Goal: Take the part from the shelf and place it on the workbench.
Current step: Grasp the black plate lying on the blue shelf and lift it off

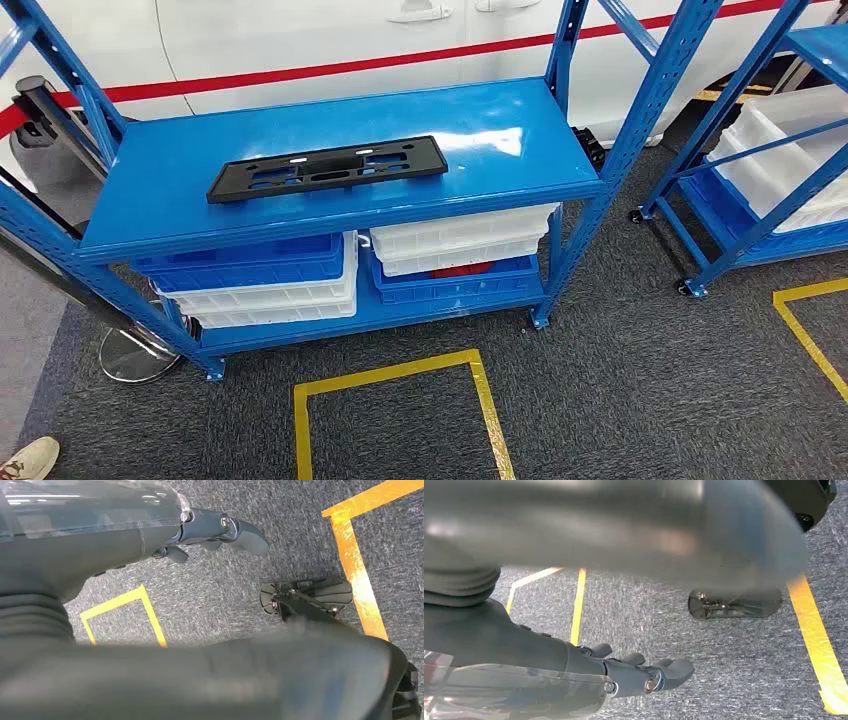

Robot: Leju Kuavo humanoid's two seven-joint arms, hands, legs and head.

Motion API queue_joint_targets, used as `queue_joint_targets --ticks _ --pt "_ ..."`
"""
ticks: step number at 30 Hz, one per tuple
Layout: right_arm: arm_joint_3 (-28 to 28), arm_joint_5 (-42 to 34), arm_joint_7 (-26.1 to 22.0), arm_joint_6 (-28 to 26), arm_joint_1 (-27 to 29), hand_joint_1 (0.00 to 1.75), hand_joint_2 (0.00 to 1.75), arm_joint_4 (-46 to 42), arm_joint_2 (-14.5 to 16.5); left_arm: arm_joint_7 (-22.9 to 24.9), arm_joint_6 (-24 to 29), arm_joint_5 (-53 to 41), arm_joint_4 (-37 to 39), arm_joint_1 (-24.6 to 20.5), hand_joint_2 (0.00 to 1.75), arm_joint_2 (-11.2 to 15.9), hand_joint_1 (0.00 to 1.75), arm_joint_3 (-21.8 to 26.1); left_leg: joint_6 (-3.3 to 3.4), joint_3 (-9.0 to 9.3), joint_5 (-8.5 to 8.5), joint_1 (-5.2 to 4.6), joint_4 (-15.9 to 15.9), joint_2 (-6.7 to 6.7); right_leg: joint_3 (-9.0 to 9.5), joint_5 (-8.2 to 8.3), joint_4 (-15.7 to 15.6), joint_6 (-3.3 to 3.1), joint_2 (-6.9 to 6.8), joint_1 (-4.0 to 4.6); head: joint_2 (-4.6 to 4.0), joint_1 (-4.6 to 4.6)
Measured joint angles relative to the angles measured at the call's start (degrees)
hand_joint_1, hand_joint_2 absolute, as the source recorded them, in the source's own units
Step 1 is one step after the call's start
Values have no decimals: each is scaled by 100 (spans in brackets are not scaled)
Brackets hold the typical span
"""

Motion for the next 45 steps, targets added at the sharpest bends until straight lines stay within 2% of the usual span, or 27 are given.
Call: queue_joint_targets --ticks 7,10,17,21,25,29,31,35,38,41,45 --pt "-71 3 0 0 -13 0 175 4 2 -1 0 2 0 -25 175 1 0 -74 3 -1 -2 0 0 0 -1 -1 0 1 0 -1 0 0" --pt "-396 158 0 11 -84 0 175 49 7 -51 0 65 7 -92 175 16 0 -220 4 -3 -2 -1 0 0 -2 -1 0 1 -1 -2 0 0" --pt "-1262 1103 89 79 -285 0 175 214 40 -382 14 475 110 -275 175 41 0 -102 4 -3 -2 -2 1 0 -1 -1 0 2 -2 -4 0 0" --pt "-1741 1685 100 137 -393 0 0 316 72 -542 46 728 204 -360 0 51 0 26 4 -6 -2 -2 1 0 -4 -1 0 2 -2 -9 0 0" --pt "-2256 2326 49 218 -528 0 0 422 106 -721 66 992 309 -464 0 62 0 169 4 -9 -2 -2 1 -1 -6 -2 0 2 -2 -8 0 0" --pt "-2821 2966 -124 315 -672 0 175 548 151 -915 74 1236 433 -568 0 80 0 327 4 -8 -2 -2 1 -1 -5 -2 0 3 -2 -8 0 0" --pt "-3103 3269 -221 359 -739 0 175 612 178 -1010 74 1351 495 -618 0 89 0 407 4 -8 -2 -2 1 -1 -5 -2 0 3 -2 -8 0 0" --pt "-3565 3784 -482 469 -878 0 0 715 227 -1179 71 1540 609 -706 0 108 0 543 6 -13 -2 -7 10 -2 -6 2 -1 7 -3 -22 0 0" --pt "-3752 3991 -919 641 -1023 0 0 701 271 -1282 51 1643 684 -764 0 131 0 628 13 -19 -1 -19 16 -3 -10 7 -2 16 -3 -36 0 -2" --pt "-3632 3887 -1374 812 -1097 0 0 398 304 -1337 42 1709 732 -804 0 154 0 693 44 -26 -6 -34 35 -4 -10 12 -2 37 -4 -51 0 -2" --pt "-3416 3574 -1645 905 -1130 0 0 -182 315 -1357 42 1754 762 -815 0 168 0 743 111 -57 -11 -60 75 -5 -12 27 -14 105 -5 -78 0 -2"
